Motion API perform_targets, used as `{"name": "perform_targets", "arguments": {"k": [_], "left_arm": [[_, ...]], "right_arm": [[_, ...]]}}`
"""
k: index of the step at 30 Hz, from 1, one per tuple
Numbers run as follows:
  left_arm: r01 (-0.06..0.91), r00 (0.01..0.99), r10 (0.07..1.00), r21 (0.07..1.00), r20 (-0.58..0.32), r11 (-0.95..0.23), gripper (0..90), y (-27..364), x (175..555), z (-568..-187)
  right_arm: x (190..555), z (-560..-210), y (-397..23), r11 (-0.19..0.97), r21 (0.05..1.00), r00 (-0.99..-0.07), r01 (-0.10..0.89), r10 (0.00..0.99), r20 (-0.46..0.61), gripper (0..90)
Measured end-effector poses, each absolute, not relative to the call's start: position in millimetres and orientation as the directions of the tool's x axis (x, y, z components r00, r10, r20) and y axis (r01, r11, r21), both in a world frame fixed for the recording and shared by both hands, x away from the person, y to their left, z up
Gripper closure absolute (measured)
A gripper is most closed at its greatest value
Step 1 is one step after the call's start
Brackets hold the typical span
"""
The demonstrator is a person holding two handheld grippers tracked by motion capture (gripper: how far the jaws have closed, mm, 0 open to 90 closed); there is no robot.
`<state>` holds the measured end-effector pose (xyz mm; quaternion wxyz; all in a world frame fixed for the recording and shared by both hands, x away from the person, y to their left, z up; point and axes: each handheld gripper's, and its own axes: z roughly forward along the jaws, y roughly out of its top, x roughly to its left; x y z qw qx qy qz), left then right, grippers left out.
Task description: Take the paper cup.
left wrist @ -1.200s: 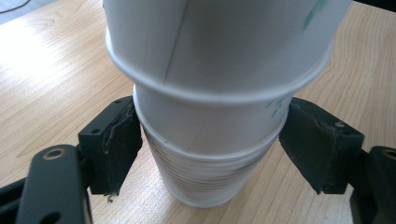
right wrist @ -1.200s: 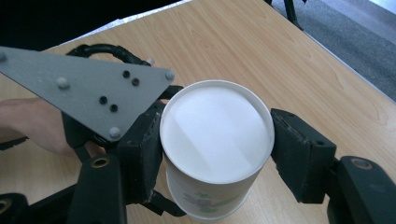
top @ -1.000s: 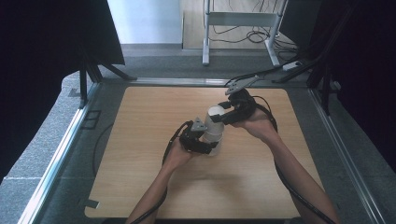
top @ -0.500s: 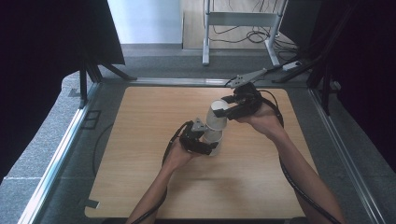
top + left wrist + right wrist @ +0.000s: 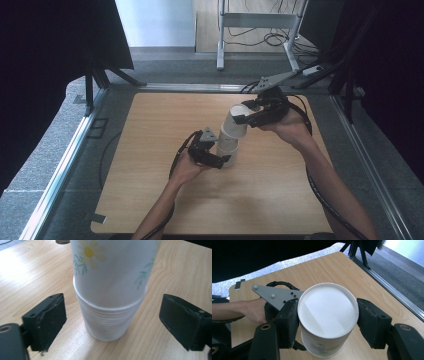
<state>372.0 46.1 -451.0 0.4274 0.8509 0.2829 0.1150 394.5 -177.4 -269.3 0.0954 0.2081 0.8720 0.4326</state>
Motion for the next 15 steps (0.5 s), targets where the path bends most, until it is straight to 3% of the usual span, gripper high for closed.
{"name": "perform_targets", "arguments": {"k": [15], "left_arm": [[0.351, 0.834, 0.550, 0.810, -0.043, -0.470, 2.6, 57.6, 341.5, -441.0]], "right_arm": [[369.1, -271.1, -189.9, 0.544, 0.799, -0.907, 0.256, 0.422, 0.003, 37.1]]}}
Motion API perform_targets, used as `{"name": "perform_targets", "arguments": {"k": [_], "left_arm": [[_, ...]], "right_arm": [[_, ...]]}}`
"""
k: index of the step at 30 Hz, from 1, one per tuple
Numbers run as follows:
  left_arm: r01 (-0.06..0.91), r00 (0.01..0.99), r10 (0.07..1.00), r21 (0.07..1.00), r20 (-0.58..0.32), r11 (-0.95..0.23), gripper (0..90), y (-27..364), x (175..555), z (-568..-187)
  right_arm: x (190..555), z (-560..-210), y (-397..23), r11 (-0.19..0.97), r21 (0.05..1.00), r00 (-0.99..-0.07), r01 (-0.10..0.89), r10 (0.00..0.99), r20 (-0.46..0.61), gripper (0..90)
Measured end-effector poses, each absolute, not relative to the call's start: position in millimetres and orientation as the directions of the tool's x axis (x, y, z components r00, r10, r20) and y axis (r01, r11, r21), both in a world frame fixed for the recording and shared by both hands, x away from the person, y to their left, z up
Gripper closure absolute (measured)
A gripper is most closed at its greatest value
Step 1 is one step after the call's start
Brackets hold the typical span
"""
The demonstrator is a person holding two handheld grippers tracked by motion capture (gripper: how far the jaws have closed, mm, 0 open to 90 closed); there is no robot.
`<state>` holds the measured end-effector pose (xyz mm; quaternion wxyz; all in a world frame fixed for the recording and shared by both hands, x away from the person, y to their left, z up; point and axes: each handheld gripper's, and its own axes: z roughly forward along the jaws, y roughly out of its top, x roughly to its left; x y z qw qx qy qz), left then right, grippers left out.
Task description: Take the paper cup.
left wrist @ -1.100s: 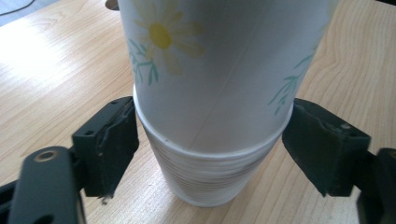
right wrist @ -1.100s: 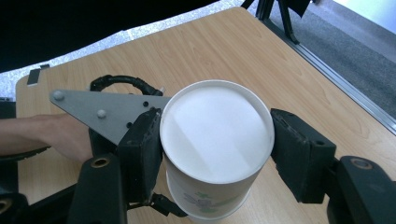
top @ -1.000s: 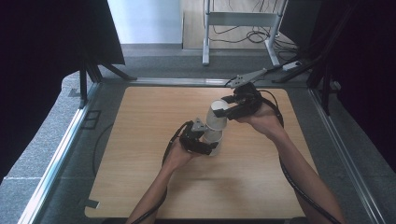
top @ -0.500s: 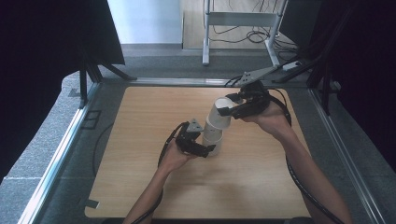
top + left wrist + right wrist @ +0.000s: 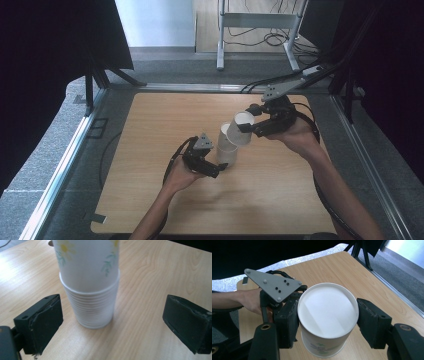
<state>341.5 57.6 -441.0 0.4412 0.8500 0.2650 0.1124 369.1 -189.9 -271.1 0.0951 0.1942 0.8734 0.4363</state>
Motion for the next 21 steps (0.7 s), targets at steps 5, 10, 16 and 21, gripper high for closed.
{"name": "perform_targets", "arguments": {"k": [5, 10, 16, 21], "left_arm": [[0.346, 0.842, 0.537, 0.814, -0.049, -0.468, 2.6, 59.3, 331.3, -441.5], [0.339, 0.850, 0.524, 0.819, -0.055, -0.463, 2.6, 58.9, 323.1, -441.7], [0.321, 0.863, 0.502, 0.832, -0.060, -0.453, 2.6, 57.2, 312.7, -444.2], [0.309, 0.871, 0.487, 0.840, -0.063, -0.445, 3.2, 55.1, 305.5, -447.7]], "right_arm": [[361.1, -275.9, -194.9, 0.543, 0.802, -0.910, 0.250, 0.414, 0.004, 37.2], [352.2, -282.1, -198.4, 0.543, 0.804, -0.916, 0.243, 0.402, 0.006, 37.2], [341.4, -291.3, -201.2, 0.539, 0.811, -0.924, 0.229, 0.383, 0.007, 37.2], [336.6, -301.2, -200.4, 0.542, 0.809, -0.928, 0.226, 0.373, 0.010, 37.2]]}}
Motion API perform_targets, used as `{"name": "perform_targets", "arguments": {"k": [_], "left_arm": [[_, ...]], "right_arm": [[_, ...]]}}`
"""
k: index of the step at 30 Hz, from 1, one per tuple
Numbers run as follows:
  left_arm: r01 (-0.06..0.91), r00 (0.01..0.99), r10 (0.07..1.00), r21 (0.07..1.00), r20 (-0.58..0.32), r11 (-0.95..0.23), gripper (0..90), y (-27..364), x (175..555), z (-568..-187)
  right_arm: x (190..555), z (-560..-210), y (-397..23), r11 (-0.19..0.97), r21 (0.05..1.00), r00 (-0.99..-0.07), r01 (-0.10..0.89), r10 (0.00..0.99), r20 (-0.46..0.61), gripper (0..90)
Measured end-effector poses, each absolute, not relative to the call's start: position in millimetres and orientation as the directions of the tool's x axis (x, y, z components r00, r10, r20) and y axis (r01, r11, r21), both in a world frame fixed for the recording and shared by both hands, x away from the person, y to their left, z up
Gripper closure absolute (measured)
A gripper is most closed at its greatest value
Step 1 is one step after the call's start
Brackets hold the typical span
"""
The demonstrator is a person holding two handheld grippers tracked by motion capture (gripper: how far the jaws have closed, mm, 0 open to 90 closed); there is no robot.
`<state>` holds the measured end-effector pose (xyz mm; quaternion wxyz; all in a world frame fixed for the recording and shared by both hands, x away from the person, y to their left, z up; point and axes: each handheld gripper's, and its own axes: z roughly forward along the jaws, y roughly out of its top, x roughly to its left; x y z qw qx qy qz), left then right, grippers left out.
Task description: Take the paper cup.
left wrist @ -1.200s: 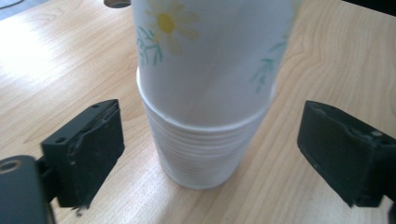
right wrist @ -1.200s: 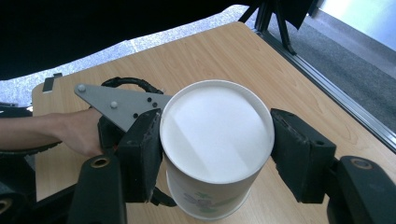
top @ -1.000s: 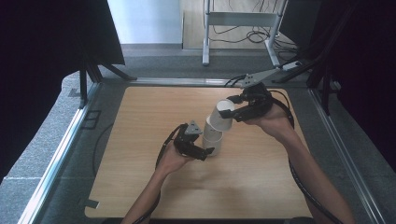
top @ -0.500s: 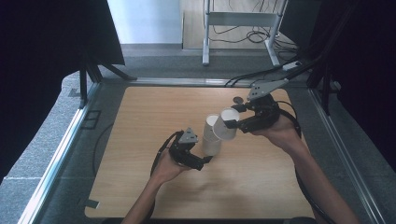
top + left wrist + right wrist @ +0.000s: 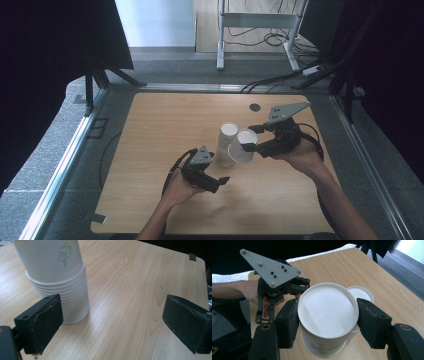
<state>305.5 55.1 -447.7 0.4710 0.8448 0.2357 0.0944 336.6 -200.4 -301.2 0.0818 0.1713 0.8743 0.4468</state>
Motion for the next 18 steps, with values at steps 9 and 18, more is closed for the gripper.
{"name": "perform_targets", "arguments": {"k": [9, 18], "left_arm": [[0.302, 0.887, 0.456, 0.838, -0.073, -0.454, 0.4, 51.4, 298.3, -459.3], [0.287, 0.901, 0.427, 0.838, -0.071, -0.465, 0.7, 47.7, 293.6, -468.0]], "right_arm": [[329.5, -325.7, -198.1, 0.540, 0.810, -0.933, 0.226, 0.359, 0.021, 37.2], [324.2, -353.9, -195.3, 0.540, 0.811, -0.938, 0.227, 0.344, 0.033, 37.2]]}}
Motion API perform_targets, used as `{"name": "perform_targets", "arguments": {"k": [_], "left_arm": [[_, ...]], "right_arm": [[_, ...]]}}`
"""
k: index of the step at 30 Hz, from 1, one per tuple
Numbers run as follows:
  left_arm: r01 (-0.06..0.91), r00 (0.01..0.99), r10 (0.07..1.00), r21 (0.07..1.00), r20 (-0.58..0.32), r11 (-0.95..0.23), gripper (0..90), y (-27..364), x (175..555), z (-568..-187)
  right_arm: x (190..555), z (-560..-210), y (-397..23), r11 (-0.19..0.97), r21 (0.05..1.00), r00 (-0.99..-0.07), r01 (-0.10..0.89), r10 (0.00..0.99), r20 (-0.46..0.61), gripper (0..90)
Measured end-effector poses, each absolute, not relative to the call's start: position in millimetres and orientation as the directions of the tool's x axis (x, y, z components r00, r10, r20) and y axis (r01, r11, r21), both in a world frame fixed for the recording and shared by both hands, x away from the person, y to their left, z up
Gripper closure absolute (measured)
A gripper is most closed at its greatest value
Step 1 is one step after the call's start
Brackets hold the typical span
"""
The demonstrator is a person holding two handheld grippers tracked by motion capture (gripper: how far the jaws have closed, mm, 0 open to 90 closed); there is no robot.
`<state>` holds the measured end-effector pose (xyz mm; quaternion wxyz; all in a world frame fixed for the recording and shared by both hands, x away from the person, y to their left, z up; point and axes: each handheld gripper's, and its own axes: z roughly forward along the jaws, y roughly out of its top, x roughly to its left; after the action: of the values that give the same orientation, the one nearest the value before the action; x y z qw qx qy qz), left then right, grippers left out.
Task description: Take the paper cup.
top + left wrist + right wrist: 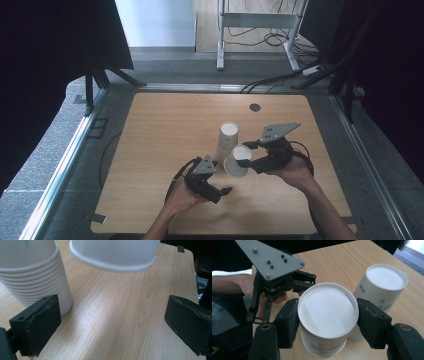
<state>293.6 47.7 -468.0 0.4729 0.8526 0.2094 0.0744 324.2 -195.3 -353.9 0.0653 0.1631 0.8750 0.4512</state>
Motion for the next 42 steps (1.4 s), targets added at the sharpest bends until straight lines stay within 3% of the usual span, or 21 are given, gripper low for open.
{"name": "perform_targets", "arguments": {"k": [19, 35, 42], "left_arm": [[0.268, 0.906, 0.420, 0.843, -0.056, -0.466, 5.3, 39.8, 290.7, -482.4], [0.234, 0.927, 0.371, 0.855, -0.053, -0.462, 15.1, 33.2, 288.0, -488.3], [0.230, 0.925, 0.378, 0.854, -0.043, -0.466, 23.7, 34.2, 287.9, -488.7]], "right_arm": [[312.3, -392.9, -184.3, 0.532, 0.814, -0.950, 0.234, 0.303, 0.074, 37.2], [312.8, -403.9, -187.3, 0.504, 0.823, -0.950, 0.263, 0.284, 0.130, 37.2], [313.8, -405.4, -188.1, 0.502, 0.824, -0.950, 0.264, 0.280, 0.134, 37.0]]}}
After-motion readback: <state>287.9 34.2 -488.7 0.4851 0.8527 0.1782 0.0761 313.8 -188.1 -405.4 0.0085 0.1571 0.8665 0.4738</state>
